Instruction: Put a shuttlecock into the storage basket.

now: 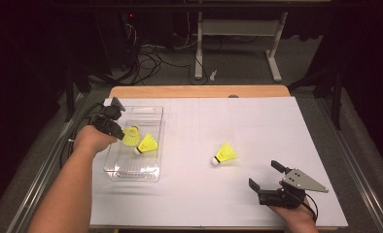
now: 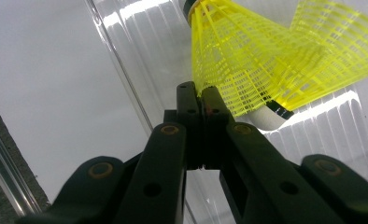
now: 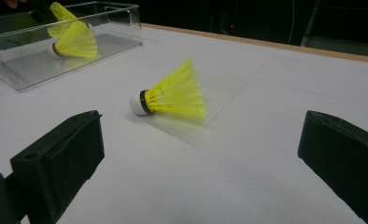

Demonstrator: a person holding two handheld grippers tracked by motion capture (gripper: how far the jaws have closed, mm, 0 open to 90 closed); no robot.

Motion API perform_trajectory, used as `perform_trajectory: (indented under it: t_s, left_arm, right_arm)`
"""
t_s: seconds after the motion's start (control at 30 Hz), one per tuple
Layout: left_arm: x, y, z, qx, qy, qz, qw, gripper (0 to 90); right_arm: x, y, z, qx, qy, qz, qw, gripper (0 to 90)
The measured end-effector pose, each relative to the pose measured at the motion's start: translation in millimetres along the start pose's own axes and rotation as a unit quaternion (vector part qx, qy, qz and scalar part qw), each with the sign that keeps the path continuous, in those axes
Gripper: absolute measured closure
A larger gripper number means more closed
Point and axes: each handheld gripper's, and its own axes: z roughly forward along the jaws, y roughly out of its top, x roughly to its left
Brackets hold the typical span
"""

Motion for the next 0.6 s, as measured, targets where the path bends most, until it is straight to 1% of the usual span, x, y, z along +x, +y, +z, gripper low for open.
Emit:
perform_trajectory:
  t_s: [0.2,0.27,0.3,0.37,0.43,0.5,0.6]
  left_arm:
    - [-0.1,1.6,2.4,0.002,0.005,-0.002,1.0000,89.4]
    - [-0.8,2.1,2.4,-0.004,0.009,-0.001,0.9999,89.2]
    - [-0.7,2.4,2.0,-0.008,0.007,-0.004,0.9999,89.1]
    - [-0.7,3.3,2.2,-0.005,0.007,-0.003,1.0000,89.2]
    - [0.0,3.4,2.1,-0.007,0.009,-0.008,0.9999,89.2]
    - [1.1,2.9,3.3,-0.003,0.014,-0.006,0.9999,89.1]
    - [1.3,2.3,3.8,0.001,0.013,-0.005,0.9999,89.1]
  right_arm:
    - [0.0,-0.3,-0.3,0.001,0.000,0.001,1.0000,1.2]
    - [-0.1,-0.3,-0.5,0.001,0.000,0.001,1.0000,1.2]
    - [-0.1,-0.4,-0.5,0.001,0.000,0.001,1.0000,1.2]
    - [0.0,-0.4,-0.6,0.001,0.000,0.000,1.0000,1.2]
    - [0.1,-0.3,-0.5,0.000,0.000,0.000,1.0000,1.2]
    - [0.2,-0.3,-0.7,0.000,-0.001,0.000,1.0000,1.2]
    - [0.0,-0.4,-0.9,0.000,-0.001,0.000,1.0000,1.2]
